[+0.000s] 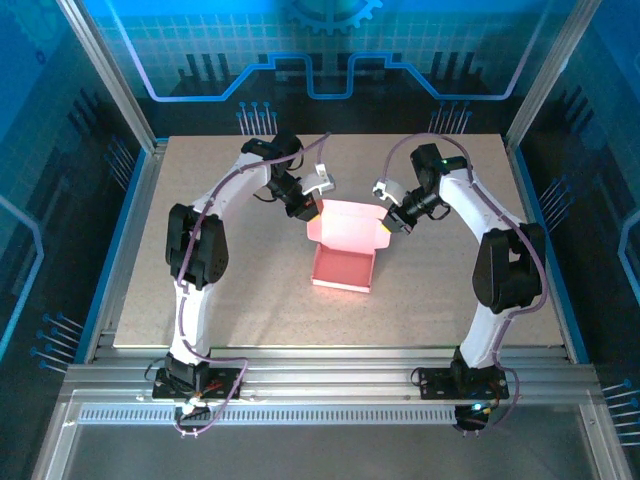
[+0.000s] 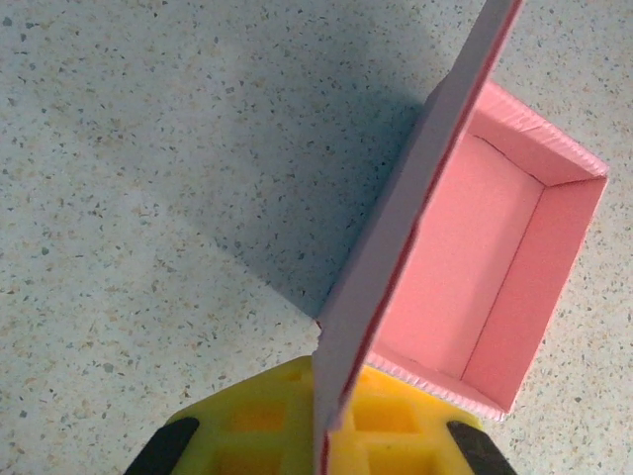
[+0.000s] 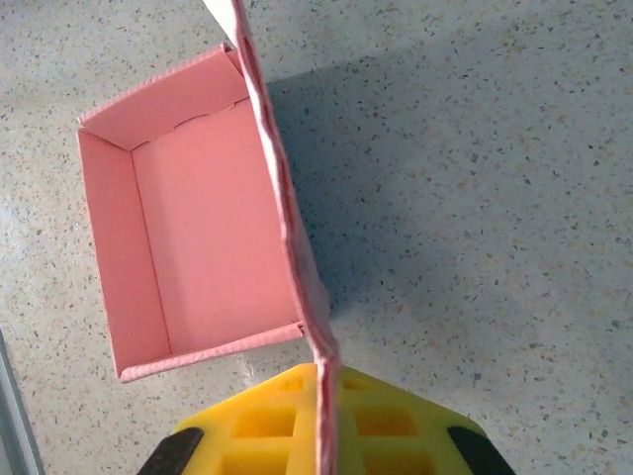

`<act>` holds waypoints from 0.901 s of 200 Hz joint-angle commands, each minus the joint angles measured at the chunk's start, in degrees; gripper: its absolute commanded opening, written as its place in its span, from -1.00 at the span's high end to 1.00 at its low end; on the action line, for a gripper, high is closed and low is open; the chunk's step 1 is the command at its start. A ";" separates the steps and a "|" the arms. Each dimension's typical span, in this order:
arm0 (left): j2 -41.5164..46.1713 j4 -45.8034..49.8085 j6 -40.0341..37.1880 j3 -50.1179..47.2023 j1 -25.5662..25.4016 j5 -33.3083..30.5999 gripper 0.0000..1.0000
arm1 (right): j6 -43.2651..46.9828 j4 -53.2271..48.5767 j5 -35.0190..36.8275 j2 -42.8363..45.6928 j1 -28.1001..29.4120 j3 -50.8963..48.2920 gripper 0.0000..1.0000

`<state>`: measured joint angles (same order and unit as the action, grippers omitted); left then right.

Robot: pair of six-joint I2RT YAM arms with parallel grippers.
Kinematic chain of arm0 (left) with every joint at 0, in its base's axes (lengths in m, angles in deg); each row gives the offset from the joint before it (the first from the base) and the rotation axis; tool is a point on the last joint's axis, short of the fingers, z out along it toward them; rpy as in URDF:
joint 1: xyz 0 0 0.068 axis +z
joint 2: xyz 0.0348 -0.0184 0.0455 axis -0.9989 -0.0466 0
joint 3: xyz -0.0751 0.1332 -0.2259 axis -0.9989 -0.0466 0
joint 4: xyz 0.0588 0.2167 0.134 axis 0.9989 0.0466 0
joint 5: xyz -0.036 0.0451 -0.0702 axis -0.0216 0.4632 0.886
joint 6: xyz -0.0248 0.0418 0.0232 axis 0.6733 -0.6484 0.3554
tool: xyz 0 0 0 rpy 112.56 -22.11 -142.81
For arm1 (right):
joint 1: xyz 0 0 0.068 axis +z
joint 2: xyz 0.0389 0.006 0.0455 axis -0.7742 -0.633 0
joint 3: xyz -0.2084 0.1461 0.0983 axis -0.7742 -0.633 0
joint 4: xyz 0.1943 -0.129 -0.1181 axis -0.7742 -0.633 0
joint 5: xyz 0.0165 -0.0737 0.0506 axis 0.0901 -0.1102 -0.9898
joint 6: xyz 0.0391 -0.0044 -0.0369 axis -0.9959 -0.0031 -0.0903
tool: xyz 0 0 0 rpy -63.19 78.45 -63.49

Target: Fold the paper box

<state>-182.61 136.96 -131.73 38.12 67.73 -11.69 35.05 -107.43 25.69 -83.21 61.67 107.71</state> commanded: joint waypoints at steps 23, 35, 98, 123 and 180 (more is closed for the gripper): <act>-0.47 1.59 1.78 1.37 0.30 2.77 1.00 | -5.06 6.84 5.67 2.45 1.34 -2.01 1.00; 0.10 0.31 4.24 1.16 0.34 2.46 1.00 | -7.92 11.58 9.06 4.38 1.93 -4.42 1.00; 7.36 -19.41 24.66 -8.19 -0.47 -3.02 1.00 | -23.93 30.38 29.81 14.19 8.82 -16.16 1.00; 9.94 -26.04 28.96 -11.73 -2.74 -10.56 1.00 | -31.24 35.26 35.97 17.29 12.37 -19.59 1.00; 15.78 -39.97 41.06 -19.82 -5.99 -23.23 1.00 | -41.89 40.48 44.48 19.12 16.47 -23.45 1.00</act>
<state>-171.18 105.77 -99.23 21.62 63.01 -30.36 0.50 -71.61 64.66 -64.82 76.86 84.79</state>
